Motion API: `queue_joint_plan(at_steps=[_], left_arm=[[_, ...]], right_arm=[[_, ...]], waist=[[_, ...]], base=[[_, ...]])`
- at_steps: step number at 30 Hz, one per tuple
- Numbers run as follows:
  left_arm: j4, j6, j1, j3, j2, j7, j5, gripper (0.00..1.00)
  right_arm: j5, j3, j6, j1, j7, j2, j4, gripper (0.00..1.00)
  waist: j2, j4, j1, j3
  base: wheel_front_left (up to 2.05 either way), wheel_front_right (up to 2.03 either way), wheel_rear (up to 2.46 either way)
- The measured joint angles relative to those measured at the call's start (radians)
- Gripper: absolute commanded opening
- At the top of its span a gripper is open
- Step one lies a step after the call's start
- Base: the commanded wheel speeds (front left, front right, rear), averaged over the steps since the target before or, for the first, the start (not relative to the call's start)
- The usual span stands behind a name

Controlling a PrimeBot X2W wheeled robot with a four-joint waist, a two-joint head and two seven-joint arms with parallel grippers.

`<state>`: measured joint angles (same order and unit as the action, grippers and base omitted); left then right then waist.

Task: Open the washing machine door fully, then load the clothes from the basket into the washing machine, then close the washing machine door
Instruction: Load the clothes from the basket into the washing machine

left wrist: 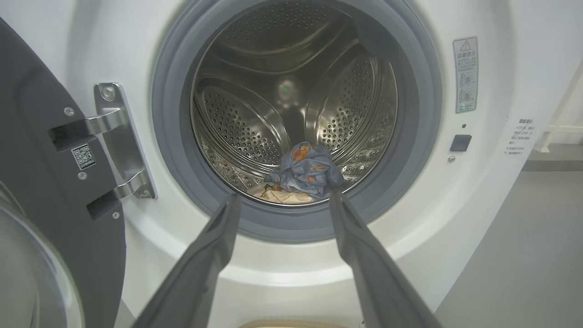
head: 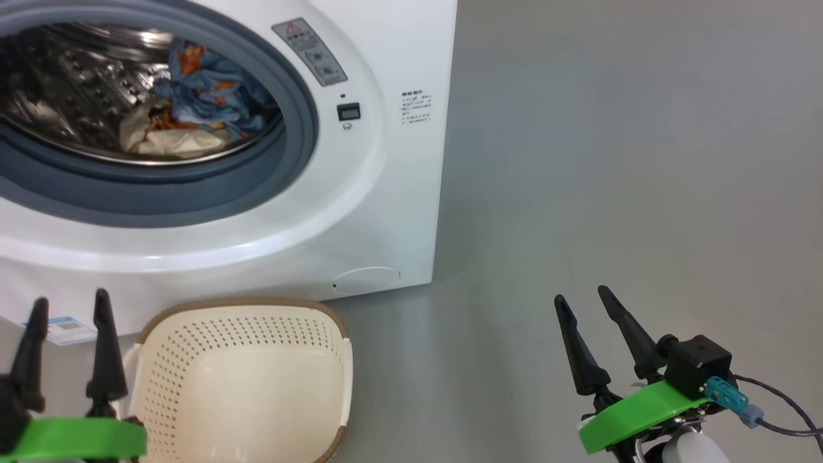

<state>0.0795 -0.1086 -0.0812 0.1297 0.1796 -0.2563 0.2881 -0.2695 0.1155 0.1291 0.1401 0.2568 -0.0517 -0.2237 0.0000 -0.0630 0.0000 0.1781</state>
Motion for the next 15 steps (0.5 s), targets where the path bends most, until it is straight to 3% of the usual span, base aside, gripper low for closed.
queue_joint_plan(at_steps=[7, 15], left_arm=[[-0.033, 0.016, 0.087, 0.042, -0.071, 0.000, -0.022, 1.00], [-0.053, 0.016, 0.169, 0.073, -0.101, 0.000, -0.067, 1.00]], right_arm=[[0.023, -0.015, 0.000, -0.004, 0.000, 0.000, 0.000, 1.00], [0.030, -0.017, 0.000, -0.037, 0.000, 0.000, 0.003, 1.00]], waist=[[0.0000, 0.002, 0.0000, -0.046], [0.0000, 0.004, 0.0000, -0.079]], base=[[0.00, 0.00, 0.00], [0.00, 0.00, 0.00]])
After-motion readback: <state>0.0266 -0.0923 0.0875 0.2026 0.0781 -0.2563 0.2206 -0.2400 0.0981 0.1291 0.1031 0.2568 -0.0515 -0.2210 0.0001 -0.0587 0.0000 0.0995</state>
